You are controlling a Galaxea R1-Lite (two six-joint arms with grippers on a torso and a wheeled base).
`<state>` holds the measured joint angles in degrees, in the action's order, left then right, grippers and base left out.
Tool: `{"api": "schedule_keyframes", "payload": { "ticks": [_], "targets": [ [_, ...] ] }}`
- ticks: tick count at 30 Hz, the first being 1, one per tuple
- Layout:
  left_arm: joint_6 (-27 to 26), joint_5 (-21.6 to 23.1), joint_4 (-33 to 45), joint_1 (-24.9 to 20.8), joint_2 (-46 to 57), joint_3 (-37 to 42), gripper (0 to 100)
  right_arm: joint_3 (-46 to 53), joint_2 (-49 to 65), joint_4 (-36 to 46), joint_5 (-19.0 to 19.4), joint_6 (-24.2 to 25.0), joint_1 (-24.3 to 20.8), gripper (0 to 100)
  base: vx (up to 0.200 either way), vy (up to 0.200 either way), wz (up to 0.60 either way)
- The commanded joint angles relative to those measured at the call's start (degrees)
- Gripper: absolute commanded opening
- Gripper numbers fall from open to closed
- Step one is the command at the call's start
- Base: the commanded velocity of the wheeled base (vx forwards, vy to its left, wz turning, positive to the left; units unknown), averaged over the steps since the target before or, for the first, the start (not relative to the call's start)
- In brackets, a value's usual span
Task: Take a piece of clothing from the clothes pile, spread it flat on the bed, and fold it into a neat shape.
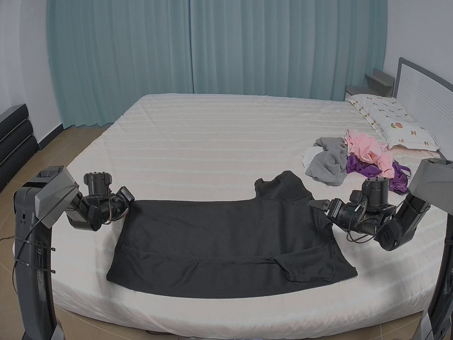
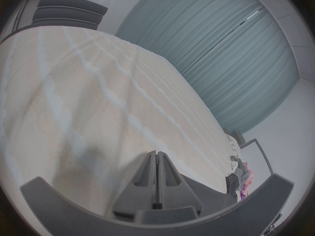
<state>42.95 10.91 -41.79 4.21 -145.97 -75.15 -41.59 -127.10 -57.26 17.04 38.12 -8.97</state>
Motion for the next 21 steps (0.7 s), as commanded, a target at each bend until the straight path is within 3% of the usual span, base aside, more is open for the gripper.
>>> {"api": "schedule_keyframes", "payload": {
  "ticks": [1,14,21],
  "targets": [
    [1.7,0.4,0.0,0.0,0.5,1.1,0,-9.2,-5.4,5.0,-2.4,-0.1,-1.8,100,0.0,0.0,0.0],
    [2.0,0.6,0.0,0.0,0.3,1.8,0,-25.4,-8.6,19.0,-4.3,-0.2,-2.8,100,0.0,0.0,0.0],
    [2.0,0.6,0.0,0.0,0.3,2.6,0,-30.5,-11.9,21.0,-4.4,-0.2,-2.5,100,0.0,0.0,0.0]
  ]
}}
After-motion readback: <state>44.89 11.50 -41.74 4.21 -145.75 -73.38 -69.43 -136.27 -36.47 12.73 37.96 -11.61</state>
